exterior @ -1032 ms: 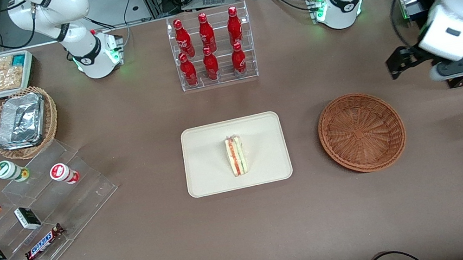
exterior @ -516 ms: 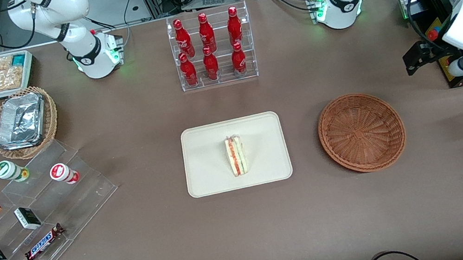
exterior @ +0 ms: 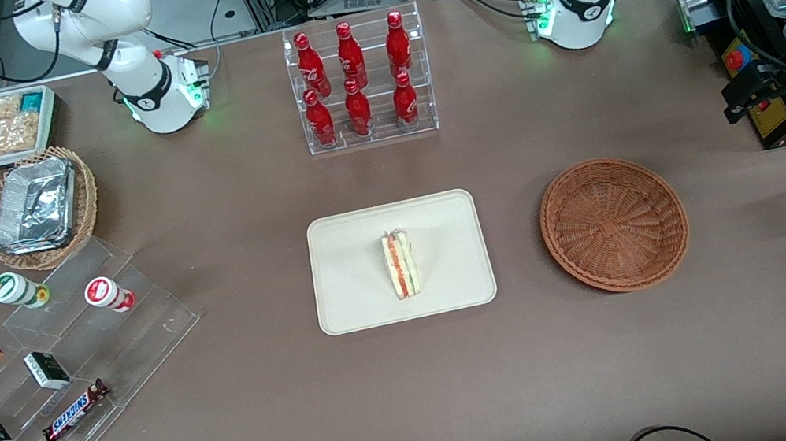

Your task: Place sandwich from basket to tray

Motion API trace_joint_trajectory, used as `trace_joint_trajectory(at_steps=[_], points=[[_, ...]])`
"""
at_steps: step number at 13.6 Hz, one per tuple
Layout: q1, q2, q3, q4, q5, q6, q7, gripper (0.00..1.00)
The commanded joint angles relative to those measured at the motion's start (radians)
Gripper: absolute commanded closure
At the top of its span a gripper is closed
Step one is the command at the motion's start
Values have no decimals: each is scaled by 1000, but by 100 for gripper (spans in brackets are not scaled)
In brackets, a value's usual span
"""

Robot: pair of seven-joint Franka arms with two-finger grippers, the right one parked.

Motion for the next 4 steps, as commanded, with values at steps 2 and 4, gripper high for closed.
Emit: trace_joint_trajectory(at_steps=[2,4], points=[[-17,26,15,43,15,-30,7,0],[-17,33,25,43,15,-32,7,0]])
